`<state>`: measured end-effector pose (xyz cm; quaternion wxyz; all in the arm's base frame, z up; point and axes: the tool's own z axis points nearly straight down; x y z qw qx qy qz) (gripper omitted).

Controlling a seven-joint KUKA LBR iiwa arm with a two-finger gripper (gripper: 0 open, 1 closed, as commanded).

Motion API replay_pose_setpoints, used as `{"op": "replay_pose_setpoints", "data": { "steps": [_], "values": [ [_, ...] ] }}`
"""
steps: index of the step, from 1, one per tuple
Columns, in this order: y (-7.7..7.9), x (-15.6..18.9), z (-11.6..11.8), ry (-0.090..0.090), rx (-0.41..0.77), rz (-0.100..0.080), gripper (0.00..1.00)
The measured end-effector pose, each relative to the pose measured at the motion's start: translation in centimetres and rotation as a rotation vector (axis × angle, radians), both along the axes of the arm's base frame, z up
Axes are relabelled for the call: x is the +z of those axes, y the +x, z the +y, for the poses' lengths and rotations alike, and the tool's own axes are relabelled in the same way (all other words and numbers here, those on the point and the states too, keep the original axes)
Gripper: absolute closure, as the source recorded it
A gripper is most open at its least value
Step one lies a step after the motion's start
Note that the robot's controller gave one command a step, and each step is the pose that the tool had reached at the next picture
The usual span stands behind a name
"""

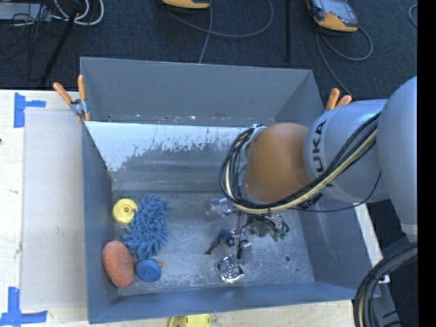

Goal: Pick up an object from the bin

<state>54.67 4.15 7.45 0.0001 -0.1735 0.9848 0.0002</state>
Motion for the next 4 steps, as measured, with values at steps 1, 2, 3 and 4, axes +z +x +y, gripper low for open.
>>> {"op": "replay_pose_setpoints", "data": {
  "steps": [1, 2, 3, 4],
  "values": [
    [-1.5, -0.5, -1.1, 0.000, -0.251, 0.002, 1.00],
    [-1.5, -0.5, -1.1, 0.000, -0.250, 0.002, 1.00],
    [-1.6, -0.1, -1.1, -0.001, -0.250, 0.004, 1.00],
    [-1.5, 1.0, -1.1, 0.000, -0.250, 0.003, 1.00]
  ]
}}
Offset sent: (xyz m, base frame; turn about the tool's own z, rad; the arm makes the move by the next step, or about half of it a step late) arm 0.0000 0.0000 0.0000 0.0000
